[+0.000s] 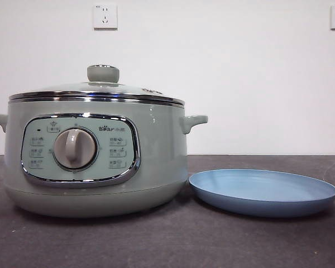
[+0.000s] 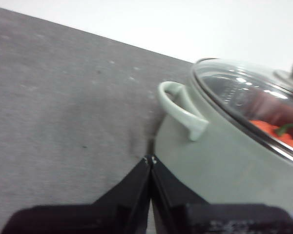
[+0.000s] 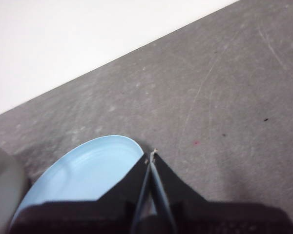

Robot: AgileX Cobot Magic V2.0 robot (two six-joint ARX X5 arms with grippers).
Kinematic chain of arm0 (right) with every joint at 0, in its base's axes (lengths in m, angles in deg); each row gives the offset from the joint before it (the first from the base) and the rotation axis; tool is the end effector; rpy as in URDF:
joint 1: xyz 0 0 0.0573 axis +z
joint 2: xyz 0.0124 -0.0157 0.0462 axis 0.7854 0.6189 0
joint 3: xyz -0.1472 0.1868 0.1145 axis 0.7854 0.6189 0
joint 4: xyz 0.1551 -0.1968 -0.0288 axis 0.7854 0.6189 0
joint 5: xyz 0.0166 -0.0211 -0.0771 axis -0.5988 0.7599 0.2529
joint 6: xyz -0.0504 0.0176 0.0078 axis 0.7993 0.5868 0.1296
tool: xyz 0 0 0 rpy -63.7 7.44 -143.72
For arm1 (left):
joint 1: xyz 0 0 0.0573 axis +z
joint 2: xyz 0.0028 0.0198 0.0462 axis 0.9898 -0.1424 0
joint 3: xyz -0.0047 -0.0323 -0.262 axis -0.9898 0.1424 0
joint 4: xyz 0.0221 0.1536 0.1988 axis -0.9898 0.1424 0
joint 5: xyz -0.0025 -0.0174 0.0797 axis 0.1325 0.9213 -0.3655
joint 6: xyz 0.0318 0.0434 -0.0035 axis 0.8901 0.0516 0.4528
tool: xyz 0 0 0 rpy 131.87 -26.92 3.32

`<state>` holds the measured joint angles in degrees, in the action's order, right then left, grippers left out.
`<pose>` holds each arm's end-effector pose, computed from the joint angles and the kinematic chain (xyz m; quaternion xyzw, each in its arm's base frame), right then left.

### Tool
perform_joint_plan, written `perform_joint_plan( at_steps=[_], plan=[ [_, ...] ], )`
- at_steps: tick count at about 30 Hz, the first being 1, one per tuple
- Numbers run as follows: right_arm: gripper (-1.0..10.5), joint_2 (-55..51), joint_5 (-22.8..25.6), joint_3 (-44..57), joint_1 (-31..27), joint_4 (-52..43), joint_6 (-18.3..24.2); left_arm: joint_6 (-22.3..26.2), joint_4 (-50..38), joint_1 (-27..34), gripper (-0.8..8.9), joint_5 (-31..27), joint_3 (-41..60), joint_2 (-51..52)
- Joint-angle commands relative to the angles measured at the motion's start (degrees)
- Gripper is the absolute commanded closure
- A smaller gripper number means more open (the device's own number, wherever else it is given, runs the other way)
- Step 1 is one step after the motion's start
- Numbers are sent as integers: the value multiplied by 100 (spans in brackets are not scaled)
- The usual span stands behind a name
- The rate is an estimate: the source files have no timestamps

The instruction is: Take the pumpkin out from the steamer,put the pumpkin in the blue plate,close the lid

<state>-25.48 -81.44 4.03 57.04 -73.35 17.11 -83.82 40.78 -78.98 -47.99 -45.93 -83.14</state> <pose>0.0948 0.0083 0.1528 0.2022 0.0918 0.0197 0.9748 0.0947 -0.0017 0.1534 -0.1642 0.0939 -0.0739 0.9792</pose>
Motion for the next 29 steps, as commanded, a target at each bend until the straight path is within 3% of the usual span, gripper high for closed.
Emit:
perform_joint_plan(
  at_steps=[1,4,11,22,29],
  plan=[
    [963,-17,-302,66,4,-35,-214,-186,-15,13,819,289,87,20],
    [963,0,-581,4,4,122,-238,-350,-11,13,822,404,83,20],
    [963,212,-702,-326,4,516,-562,-822,87,13,822,363,39,20],
    [963,931,-693,-1213,4,623,-544,-791,483,13,822,192,-837,17],
    [963,1644,-699,-2000,4,627,-203,-695,592,13,822,72,-1388,-229]
  ],
)
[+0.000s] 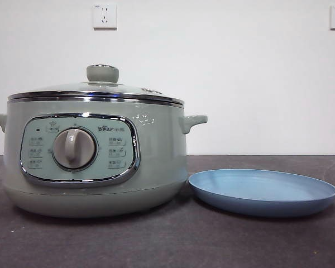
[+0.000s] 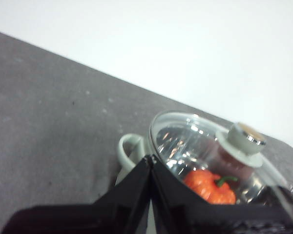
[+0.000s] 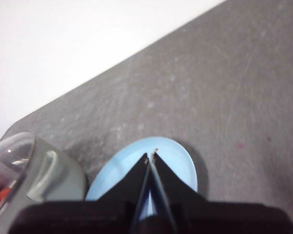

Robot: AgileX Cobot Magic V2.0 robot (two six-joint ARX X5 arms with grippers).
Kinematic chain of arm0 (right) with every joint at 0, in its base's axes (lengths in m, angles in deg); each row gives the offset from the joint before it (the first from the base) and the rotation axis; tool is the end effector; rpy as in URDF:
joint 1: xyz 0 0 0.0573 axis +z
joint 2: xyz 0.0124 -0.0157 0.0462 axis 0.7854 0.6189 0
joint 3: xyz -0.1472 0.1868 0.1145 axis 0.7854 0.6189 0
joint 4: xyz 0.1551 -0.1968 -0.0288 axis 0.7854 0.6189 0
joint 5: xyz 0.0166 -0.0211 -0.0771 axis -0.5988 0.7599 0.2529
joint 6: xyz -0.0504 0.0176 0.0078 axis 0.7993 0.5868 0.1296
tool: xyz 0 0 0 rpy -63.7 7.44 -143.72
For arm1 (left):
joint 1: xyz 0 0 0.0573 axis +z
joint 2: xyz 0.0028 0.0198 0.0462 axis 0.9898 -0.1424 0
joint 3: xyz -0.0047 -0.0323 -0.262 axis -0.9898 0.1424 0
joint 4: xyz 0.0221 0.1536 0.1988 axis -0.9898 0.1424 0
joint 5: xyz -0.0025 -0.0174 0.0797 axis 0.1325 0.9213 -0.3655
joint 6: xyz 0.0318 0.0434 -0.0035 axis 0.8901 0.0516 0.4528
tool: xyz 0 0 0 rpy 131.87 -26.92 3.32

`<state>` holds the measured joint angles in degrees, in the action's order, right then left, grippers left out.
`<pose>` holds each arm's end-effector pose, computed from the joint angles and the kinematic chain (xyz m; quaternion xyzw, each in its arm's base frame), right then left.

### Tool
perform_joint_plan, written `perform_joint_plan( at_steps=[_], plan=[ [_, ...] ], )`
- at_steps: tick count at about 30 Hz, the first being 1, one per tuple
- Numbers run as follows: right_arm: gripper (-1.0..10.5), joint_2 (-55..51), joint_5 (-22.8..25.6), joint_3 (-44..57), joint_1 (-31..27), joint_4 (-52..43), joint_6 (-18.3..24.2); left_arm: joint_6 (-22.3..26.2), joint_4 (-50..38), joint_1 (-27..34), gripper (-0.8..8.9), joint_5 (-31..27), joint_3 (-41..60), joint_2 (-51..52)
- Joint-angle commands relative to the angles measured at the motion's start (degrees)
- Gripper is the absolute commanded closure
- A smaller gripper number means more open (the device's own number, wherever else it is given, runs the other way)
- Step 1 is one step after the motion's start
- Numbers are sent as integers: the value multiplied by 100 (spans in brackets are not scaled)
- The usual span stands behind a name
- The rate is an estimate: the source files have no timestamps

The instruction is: Take the pumpkin out from the steamer,put the pumpkin in the blue plate,close the lid

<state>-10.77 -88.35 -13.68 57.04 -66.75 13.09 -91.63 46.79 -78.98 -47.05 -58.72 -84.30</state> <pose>0.0982 0.0121 0.2265 0.2397 0.1373 0.0667 0.9588 0.0778 -0.0030 0.2159 -0.2247 0.0532 -0.0862 0.9691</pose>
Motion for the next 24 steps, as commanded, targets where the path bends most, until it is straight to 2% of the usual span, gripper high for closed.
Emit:
perform_joint_plan(
  at_steps=[1,9,14,19,22,24],
  plan=[
    [963,282,-9,-369,4,-33,273,153,-9,13,822,-15,-195,-229],
    [963,1016,-9,-1438,4,140,1091,933,24,13,822,33,-1152,-1327],
    [963,1508,-92,-2059,4,400,1631,1377,83,11,822,339,-1849,-2179],
    [952,2041,-702,-2629,4,776,2116,1692,289,7,822,999,-2457,-3027],
    [877,2356,-1248,-2927,4,999,2378,1757,511,-13,822,1412,-2778,-3497],
    [793,2527,-1486,-3062,4,1043,2400,1847,608,-74,822,1650,-2933,-3727]
  ],
)
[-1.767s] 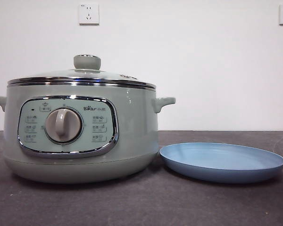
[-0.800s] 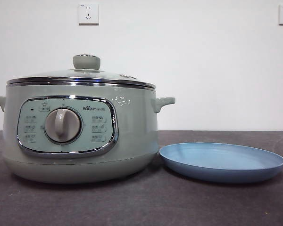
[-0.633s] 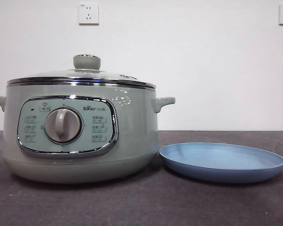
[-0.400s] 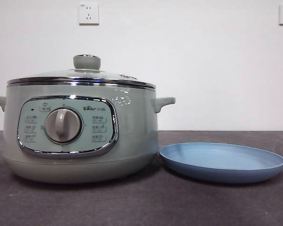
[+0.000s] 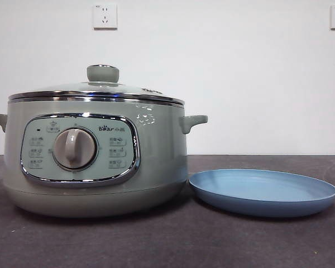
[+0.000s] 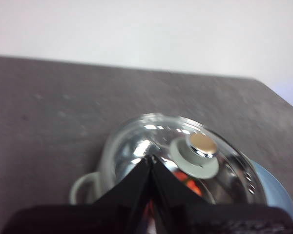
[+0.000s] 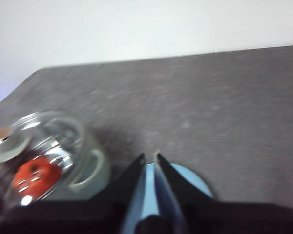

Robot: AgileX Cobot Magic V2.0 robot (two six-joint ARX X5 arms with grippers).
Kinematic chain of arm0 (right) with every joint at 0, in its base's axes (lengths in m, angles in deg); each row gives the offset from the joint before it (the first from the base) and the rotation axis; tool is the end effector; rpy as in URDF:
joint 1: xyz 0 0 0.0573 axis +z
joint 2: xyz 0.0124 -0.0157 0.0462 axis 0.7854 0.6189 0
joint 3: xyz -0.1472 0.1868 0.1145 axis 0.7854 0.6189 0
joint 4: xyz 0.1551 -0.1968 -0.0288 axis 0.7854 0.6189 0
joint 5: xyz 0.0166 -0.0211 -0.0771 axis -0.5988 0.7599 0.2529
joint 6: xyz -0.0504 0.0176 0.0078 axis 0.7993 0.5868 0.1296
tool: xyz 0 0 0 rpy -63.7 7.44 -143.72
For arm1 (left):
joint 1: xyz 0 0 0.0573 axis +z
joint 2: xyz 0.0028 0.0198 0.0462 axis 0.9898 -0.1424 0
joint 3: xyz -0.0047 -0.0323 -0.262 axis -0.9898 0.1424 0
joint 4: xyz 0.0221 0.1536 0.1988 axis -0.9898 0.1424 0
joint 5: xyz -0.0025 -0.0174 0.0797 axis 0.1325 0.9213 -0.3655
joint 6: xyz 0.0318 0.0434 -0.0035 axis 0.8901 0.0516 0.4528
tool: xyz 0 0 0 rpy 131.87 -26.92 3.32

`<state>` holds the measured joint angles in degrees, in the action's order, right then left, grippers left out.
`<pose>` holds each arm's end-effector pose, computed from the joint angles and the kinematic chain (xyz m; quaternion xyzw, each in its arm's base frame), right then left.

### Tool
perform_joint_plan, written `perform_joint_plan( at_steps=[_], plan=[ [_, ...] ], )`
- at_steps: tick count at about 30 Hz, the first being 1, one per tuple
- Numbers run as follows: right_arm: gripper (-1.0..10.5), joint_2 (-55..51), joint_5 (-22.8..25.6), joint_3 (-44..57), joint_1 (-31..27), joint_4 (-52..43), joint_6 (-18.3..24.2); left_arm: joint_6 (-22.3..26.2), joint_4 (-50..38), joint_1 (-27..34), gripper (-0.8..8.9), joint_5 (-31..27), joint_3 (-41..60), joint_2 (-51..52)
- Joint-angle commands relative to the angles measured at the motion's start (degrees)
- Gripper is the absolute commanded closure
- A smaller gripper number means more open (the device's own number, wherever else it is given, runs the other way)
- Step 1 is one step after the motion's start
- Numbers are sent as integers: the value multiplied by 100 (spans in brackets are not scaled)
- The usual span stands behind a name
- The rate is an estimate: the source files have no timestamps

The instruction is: Take the pumpkin out from the steamer,put the pumpkin in the blue plate,close the lid

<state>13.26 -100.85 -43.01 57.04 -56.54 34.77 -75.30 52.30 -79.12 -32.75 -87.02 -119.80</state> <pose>0.1356 0.0218 0.3388 0.0715 0.1694 0.1947 0.9635 0.1369 -0.0071 0.3186 -0.1157 0.1556 -0.2062 0.9591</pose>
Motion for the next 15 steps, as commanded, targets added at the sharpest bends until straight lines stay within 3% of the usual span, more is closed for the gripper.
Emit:
perform_joint_plan(
  at_steps=[1,5,6,9,10,15],
  plan=[
    [743,199,-256,-177,4,31,229,223,61,-107,822,291,-162,-280],
    [580,356,-251,-236,4,46,223,221,-11,-293,796,472,-208,-407],
    [552,374,-247,-236,4,59,221,219,-55,-328,740,474,-208,-426],
    [528,420,-238,-236,4,129,219,162,-85,-415,440,431,-208,-428],
    [528,435,-240,-236,4,140,219,153,-96,-442,402,417,-208,-444],
    [528,457,-251,-236,7,138,166,-50,-374,-568,404,328,-208,-533]
  ],
)
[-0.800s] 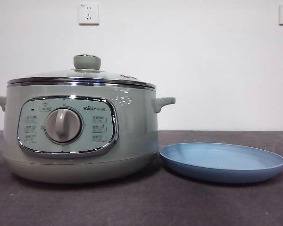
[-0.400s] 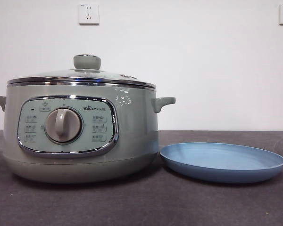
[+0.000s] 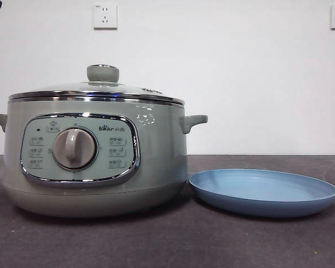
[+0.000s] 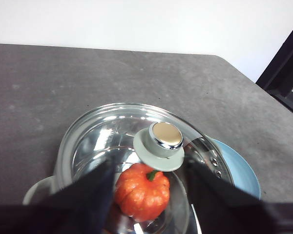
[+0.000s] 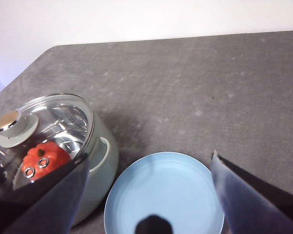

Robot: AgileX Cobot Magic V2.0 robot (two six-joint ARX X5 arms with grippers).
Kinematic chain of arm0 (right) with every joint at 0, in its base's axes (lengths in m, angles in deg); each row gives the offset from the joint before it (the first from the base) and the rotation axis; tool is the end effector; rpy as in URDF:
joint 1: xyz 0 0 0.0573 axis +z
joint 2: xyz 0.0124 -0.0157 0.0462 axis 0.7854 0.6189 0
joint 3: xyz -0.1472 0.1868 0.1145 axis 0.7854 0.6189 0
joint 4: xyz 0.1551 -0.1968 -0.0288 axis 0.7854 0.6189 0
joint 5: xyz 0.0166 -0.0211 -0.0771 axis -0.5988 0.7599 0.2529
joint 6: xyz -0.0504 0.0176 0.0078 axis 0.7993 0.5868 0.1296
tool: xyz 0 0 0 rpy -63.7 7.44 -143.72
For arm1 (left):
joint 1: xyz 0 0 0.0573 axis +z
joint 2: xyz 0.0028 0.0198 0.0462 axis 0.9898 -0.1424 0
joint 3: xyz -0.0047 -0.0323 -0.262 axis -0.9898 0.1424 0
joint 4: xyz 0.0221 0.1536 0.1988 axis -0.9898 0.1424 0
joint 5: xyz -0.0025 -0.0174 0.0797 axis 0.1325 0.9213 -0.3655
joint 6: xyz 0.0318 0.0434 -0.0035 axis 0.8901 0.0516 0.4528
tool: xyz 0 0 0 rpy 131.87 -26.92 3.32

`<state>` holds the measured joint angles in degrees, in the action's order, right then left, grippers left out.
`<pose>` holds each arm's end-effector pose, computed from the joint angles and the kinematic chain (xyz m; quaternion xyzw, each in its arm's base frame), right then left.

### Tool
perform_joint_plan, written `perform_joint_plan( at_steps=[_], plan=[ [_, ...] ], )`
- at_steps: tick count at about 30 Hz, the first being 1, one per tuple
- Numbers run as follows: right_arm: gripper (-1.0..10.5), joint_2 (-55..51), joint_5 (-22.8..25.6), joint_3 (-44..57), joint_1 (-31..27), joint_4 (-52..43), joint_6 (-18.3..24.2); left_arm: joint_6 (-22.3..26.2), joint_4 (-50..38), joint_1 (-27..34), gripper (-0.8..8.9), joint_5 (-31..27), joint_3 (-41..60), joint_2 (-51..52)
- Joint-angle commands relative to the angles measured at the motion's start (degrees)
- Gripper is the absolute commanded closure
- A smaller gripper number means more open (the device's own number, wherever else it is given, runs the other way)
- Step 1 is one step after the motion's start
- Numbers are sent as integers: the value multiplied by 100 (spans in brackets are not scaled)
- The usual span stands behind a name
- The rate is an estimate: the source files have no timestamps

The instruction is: Take the pumpkin out from the steamer,put the pumpkin in the blue plate,close the lid

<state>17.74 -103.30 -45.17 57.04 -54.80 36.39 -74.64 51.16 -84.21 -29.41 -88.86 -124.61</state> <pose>0.1501 0.0243 0.3387 0.0656 0.2015 0.2148 0.9534 0.1520 -0.0214 0.3208 -0.1105 0.1754 -0.2753 0.9387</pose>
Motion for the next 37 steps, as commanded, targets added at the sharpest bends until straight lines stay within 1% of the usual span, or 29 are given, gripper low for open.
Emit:
perform_joint_plan(
  at_steps=[1,3,6,8,12,16,21,25,29,37],
  plan=[
    [528,20,-9,-20,11,-37,2,-201,-398,-98,405,-31,-33,-87],
    [528,33,-9,-20,15,-35,2,-249,-553,-203,405,-118,-151,-295],
    [528,66,-9,-20,15,-31,-13,-177,-330,-479,405,-282,-579,-769],
    [529,83,-9,-20,15,-28,-39,-7,-74,-673,405,-420,-887,-1064],
    [534,92,-9,-20,15,-24,-39,411,382,-1211,405,-979,-1606,-1749],
    [534,92,-7,-20,15,-2,-42,638,588,-1698,405,-1558,-2129,-2308],
    [536,92,-7,-20,15,118,-39,802,675,-2129,404,-1985,-2455,-2957],
    [536,92,-4,-20,15,208,-37,868,699,-2326,404,-2267,-2455,-3348],
    [536,94,-2,-20,15,254,-37,874,763,-2400,405,-2387,-2455,-3663],
    [536,94,2,-20,15,269,-37,890,1056,-2430,405,-2393,-2455,-3921]
  ],
)
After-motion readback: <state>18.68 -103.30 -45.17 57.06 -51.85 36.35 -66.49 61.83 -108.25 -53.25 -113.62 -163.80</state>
